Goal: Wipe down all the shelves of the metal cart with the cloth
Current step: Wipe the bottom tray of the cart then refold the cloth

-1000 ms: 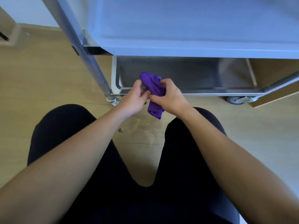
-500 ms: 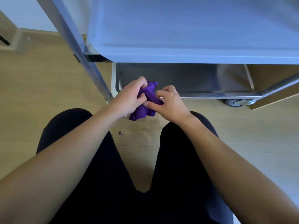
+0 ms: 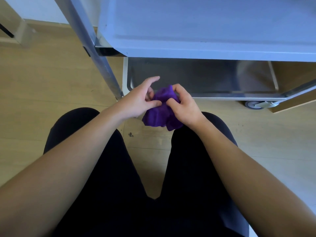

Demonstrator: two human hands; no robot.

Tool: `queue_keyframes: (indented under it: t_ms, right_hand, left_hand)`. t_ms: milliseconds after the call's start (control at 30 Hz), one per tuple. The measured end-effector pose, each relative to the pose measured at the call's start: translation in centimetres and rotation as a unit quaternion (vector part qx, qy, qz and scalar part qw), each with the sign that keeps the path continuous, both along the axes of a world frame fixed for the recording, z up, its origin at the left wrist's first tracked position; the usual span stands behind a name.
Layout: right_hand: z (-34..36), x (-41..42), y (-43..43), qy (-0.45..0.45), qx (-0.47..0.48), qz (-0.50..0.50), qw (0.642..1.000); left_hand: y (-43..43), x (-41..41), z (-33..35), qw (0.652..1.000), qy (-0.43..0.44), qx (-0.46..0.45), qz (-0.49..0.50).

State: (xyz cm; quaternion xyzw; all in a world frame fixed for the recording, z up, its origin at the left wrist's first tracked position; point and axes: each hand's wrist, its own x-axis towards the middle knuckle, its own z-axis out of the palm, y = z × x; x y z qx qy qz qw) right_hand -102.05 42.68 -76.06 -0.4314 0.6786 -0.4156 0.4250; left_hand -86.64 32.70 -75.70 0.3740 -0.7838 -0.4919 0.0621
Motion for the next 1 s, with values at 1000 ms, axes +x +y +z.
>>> queue_keyframes:
  t_ms: [1000]
  right_hand:
    - [-1.6,-0.6,-0.5,0.072,0.089,0.077,0.99]
  left_hand:
    - [-1.1,0.5,-0.5,0.998,-0.008,0.039,-0.039]
